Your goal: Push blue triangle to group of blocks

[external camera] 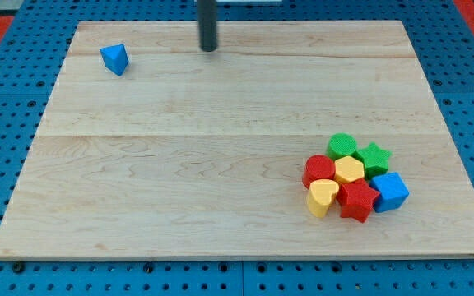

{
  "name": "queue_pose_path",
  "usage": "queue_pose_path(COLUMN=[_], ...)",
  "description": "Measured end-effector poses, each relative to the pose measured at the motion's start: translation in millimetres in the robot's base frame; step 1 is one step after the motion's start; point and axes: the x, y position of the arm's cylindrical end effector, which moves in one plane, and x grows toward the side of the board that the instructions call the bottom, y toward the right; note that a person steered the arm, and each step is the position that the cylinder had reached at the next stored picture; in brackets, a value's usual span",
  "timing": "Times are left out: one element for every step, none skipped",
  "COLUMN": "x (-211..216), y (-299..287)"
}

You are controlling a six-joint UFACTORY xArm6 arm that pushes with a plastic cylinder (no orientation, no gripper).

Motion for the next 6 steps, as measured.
queue_pose_path(x=[4.7, 62.7, 42.0, -8.6, -9.5, -5.3], y=[-28.5, -40.6, -41.9, -30.0, -100.3, -149.4])
